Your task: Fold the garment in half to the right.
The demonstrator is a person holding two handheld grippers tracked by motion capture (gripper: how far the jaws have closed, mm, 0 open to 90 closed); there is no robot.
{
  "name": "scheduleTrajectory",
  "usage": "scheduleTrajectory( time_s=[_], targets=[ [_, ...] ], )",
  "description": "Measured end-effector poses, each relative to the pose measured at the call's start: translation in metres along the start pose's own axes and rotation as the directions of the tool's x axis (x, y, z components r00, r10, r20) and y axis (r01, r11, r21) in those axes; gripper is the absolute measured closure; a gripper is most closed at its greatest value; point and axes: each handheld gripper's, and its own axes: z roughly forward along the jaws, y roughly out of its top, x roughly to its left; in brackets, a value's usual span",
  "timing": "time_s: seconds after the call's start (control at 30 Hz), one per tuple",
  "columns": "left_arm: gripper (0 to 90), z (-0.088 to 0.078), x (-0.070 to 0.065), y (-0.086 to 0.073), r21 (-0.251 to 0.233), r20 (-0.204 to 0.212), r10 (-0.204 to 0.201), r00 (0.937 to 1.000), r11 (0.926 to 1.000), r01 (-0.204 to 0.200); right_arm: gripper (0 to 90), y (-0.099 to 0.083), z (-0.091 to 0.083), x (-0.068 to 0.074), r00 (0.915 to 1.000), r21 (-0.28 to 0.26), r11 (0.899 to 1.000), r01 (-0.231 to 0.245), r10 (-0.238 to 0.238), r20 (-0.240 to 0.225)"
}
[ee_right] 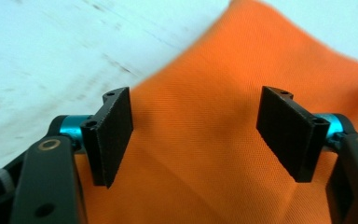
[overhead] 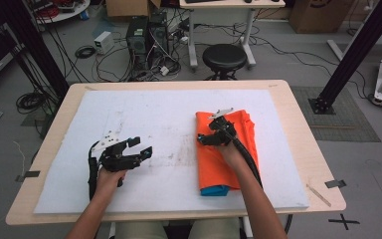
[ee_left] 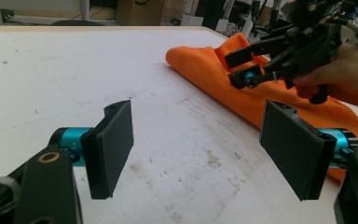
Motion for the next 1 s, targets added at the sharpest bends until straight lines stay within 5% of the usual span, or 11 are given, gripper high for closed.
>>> scheduleTrajectory(
  time_s=[0.13,0.23,0.33,0.43,0.57,0.67,0.77,0.83,0.87,1.0],
  targets=[
    [26.0,0.0,-0.001,0.0,0.006,0.003,0.002,1.0,1.0,-0.002,23.5,-0.005,0.008,-0.015,0.997,0.046,0.996,-0.074,0.073,0.025],
    [26.0,0.0,-0.001,0.0,0.004,0.002,0.002,1.0,1.0,-0.002,26.4,-0.009,-0.001,-0.028,0.9909,0.003,0.991,-0.135,0.135,0.007],
    [26.0,-0.001,0.0,0.0,0.002,0.0,-0.002,1.0,1.0,0.002,38.8,-0.014,-0.019,-0.046,0.984,-0.059,0.987,-0.151,0.156,0.086],
    [26.1,-0.002,0.0,0.001,-0.007,-0.003,-0.002,1.0,1.0,0.002,57.0,-0.021,-0.024,-0.06,0.972,-0.013,0.99,-0.143,0.143,0.187],
    [26.1,-0.003,0.001,0.002,-0.007,-0.005,-0.001,1.0,1.0,0.001,73.5,-0.03,-0.023,-0.075,0.9459,0.014,0.985,-0.174,0.164,0.28],
    [26.0,-0.004,0.002,0.002,-0.008,-0.006,-0.002,1.0,1.0,0.002,84.0,-0.033,-0.025,-0.083,0.9089,0.003,0.978,-0.208,0.192,0.37],
    [26.1,-0.006,0.002,0.002,-0.012,-0.007,-0.004,1.0,0.9999,0.004,84.6,-0.038,-0.025,-0.089,0.8857,0.013,0.975,-0.224,0.198,0.42],
    [26.0,-0.007,0.003,0.002,-0.013,-0.01,-0.006,0.9999,0.9999,0.006,84.6,-0.039,-0.025,-0.092,0.885,0.001,0.97,-0.243,0.221,0.41],
    [26.0,-0.007,0.003,0.002,-0.013,-0.009,-0.006,0.9999,0.9999,0.006,84.8,-0.039,-0.026,-0.093,0.873,-0.004,0.969,-0.249,0.226,0.432],
    [26.1,-0.008,0.002,0.003,-0.014,-0.01,-0.002,0.9999,0.9999,0.002,70.9,-0.041,-0.04,-0.101,0.8601,-0.122,0.939,-0.322,0.344,0.377]
  ],
)
